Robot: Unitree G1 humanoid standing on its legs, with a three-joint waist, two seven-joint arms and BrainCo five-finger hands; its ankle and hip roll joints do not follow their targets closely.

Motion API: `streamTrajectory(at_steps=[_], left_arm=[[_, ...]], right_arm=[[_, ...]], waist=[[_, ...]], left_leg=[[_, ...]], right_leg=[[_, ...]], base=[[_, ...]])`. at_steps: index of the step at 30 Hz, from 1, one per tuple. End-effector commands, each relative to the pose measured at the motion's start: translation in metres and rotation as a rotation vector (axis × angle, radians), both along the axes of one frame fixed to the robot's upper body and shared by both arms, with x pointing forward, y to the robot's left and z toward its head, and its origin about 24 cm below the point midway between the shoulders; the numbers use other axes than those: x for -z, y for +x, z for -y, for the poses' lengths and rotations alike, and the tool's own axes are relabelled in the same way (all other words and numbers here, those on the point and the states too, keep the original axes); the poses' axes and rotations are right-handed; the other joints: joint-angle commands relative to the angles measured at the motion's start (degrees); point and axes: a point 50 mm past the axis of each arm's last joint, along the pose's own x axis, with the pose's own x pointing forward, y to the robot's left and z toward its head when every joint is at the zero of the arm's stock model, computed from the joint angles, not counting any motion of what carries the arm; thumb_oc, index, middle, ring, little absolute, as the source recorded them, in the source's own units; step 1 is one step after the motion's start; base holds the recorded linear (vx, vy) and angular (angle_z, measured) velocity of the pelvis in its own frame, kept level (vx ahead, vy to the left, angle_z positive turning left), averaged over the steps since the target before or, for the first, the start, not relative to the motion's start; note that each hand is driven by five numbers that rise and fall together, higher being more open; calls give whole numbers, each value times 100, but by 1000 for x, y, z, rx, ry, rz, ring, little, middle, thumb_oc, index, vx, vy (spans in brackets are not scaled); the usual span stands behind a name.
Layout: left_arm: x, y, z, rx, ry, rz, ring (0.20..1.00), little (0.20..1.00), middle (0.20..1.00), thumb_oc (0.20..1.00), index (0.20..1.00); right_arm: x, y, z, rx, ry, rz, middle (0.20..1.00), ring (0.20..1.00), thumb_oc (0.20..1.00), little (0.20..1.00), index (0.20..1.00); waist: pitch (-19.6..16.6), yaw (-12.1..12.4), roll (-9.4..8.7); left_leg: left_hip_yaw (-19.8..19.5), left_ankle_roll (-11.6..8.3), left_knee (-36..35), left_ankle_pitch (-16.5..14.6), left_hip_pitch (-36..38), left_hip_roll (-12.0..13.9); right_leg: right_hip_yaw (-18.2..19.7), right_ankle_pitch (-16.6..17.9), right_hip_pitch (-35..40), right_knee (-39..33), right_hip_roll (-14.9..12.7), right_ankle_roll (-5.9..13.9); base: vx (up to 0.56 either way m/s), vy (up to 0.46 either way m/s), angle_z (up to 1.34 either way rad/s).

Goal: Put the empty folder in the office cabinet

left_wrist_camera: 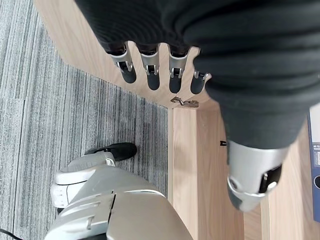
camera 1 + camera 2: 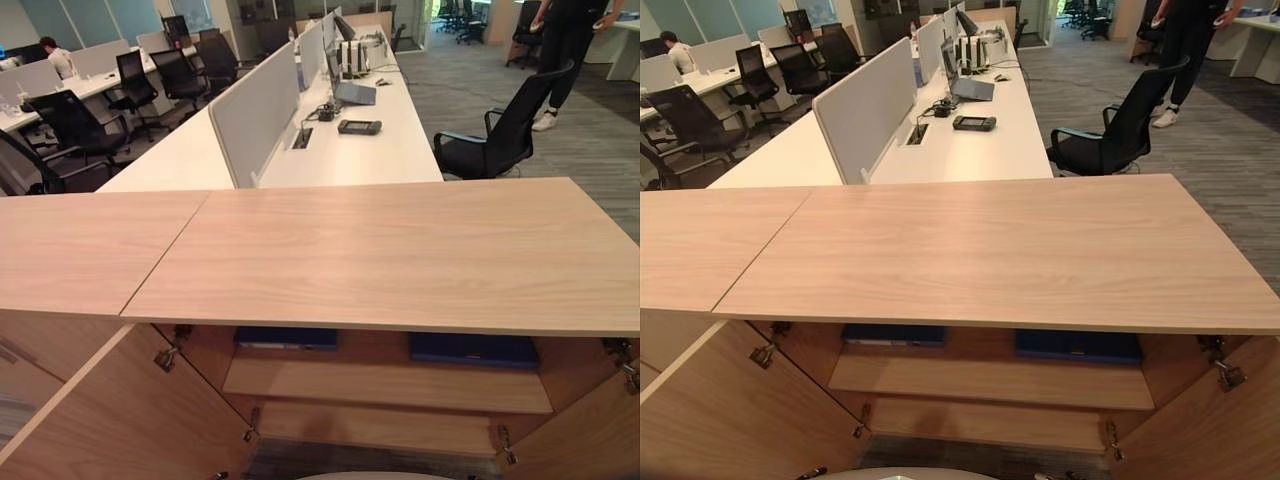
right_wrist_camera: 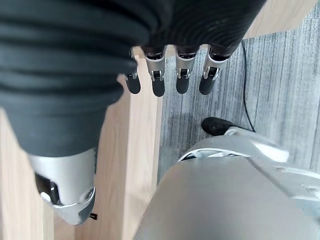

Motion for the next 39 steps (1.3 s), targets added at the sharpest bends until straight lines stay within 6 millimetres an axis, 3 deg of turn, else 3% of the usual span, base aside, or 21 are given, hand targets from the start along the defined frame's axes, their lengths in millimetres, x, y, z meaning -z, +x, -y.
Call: streamTrajectory(at_steps=[1, 6, 7, 8, 9, 11, 13, 14, 16, 19, 20, 21, 24, 27, 29, 32, 39], left_arm=[[-5, 18, -10, -15, 36, 60, 1000, 1000, 1000, 1000, 1000], [-11, 37, -14, -26, 42, 141, 1000, 1000, 1000, 1000, 1000], [-18, 59, -11, -20, 27, 232, 1000, 1000, 1000, 1000, 1000], [-18, 59, -11, -20, 27, 232, 1000, 1000, 1000, 1000, 1000], [-23, 74, -7, -14, 7, 286, 1000, 1000, 1000, 1000, 1000], [-23, 79, -2, -19, 0, 295, 1000, 1000, 1000, 1000, 1000], [-20, 84, 8, -32, -15, 293, 1000, 1000, 1000, 1000, 1000], [-19, 84, 12, -24, -22, 285, 1000, 1000, 1000, 1000, 1000], [-15, 79, 17, -35, -30, 263, 1000, 1000, 1000, 1000, 1000], [-10, 67, 20, -24, -37, 211, 1000, 1000, 1000, 1000, 1000], [-9, 63, 19, -23, -37, 195, 1000, 1000, 1000, 1000, 1000], [-8, 60, 18, -20, -36, 185, 1000, 1000, 1000, 1000, 1000], [-6, 50, 15, -23, -28, 153, 1000, 1000, 1000, 1000, 1000], [-6, 48, 14, -16, -22, 142, 1000, 1000, 1000, 1000, 1000], [-5, 46, 15, -11, -24, 135, 1000, 1000, 1000, 1000, 1000], [-3, 39, 16, 29, -13, 102, 1000, 1000, 1000, 1000, 1000], [-4, 44, 15, 58, -1, 112, 1000, 1000, 1000, 1000, 1000]], right_arm=[[-2, 40, -19, -11, 51, 116, 1000, 1000, 1000, 1000, 1000], [-7, 60, -29, -10, 83, 197, 1000, 1000, 1000, 1000, 1000], [-10, 71, -32, -2, 92, 245, 1000, 1000, 1000, 1000, 1000], [-10, 72, -32, -2, 92, 245, 1000, 1000, 1000, 1000, 1000], [-13, 78, -32, -5, 90, 271, 1000, 1000, 1000, 1000, 1000], [-15, 83, -34, -44, 85, 281, 1000, 1000, 1000, 1000, 1000], [-21, 92, -28, -102, 55, 315, 1000, 1000, 1000, 1000, 1000], [-22, 94, -26, -104, 45, 322, 1000, 1000, 1000, 1000, 1000], [-25, 97, -14, -107, 7, 321, 1000, 1000, 1000, 1000, 1000], [-24, 90, -4, -105, -36, 279, 1000, 1000, 1000, 1000, 1000], [-22, 85, -1, -86, -41, 260, 1000, 1000, 1000, 1000, 1000], [-21, 80, 2, -63, -43, 246, 1000, 1000, 1000, 1000, 1000], [-17, 66, 6, -15, -42, 208, 1000, 1000, 1000, 1000, 1000], [-14, 58, 4, -3, -35, 180, 1000, 1000, 1000, 1000, 1000], [-13, 56, 2, -6, -31, 172, 1000, 1000, 1000, 1000, 1000], [-10, 55, -6, -53, -19, 162, 1000, 1000, 1000, 1000, 1000], [-10, 59, -9, -14, -12, 176, 1000, 1000, 1000, 1000, 1000]], waist=[[340, 96, -298], [599, 164, -235], [732, 80, -231], [715, 82, -227], [729, 202, -226], [716, 330, -202], [800, 514, -50], [834, 531, -9], [930, 579, 74], [894, 355, 17], [846, 297, 6], [828, 265, -4], [772, 184, -9], [656, 65, 19], [609, 15, 51], [421, 131, 38], [381, 297, -98]], left_leg=[[-106, -11, 96, -379, 168, -99], [-446, 62, 267, -337, -15, -63], [-858, 98, 388, -211, -365, -164], [-859, 98, 391, -202, -391, -159], [-1092, 70, 459, -114, -681, -271], [-1262, -35, 373, 13, -764, -257], [-1602, -392, 351, 386, -1106, -164], [-1597, -454, 371, 459, -1202, -152], [-1267, -538, 457, 604, -1392, -43], [544, -351, 728, 483, -1184, 547], [977, -325, 942, 353, -1063, 719], [1135, -323, 1103, 233, -937, 774], [1206, -370, 1501, 26, -589, 876], [1469, -547, 1338, -163, -8, 1065], [1485, -569, 1190, -187, 123, 1055], [1234, -511, 490, -312, 307, 822], [981, -317, 299, -409, 258, 519]], right_leg=[[98, 230, -162, 261, -239, 279], [237, 76, -613, 1168, -209, 341], [1036, -167, -818, 1389, 200, 351], [1036, -147, -837, 1375, 206, 349], [1430, -380, -747, 1044, 401, 152], [1216, -452, -627, 840, 399, 29], [630, -468, -270, 181, 413, -39], [528, -447, -199, 46, 413, -59], [249, -347, -27, -251, 348, -47], [-257, -215, -72, -355, 159, -64], [-444, -181, -127, -335, 117, -119], [-579, -191, -114, -333, 81, -157], [-1049, -160, -66, -267, -15, -267], [-1418, -178, -70, -232, -76, -245], [-1519, -138, -74, -235, -80, -227], [-1625, 92, -101, -227, -122, -140], [-1813, 302, -82, -82, -420, 42]], base=[[-46, 39, 3], [-109, 16, 10], [-197, -26, 120], [-225, -67, 198], [-96, -86, 220], [-89, -210, 116], [-137, -298, 120], [-132, -150, 133], [-139, -14, 130], [-184, -11, 62], [-182, -49, 129], [-169, -45, 144], [-125, -33, 79], [-71, 31, 132], [-79, 59, 177], [-22, 133, 47], [-30, 135, 24]])
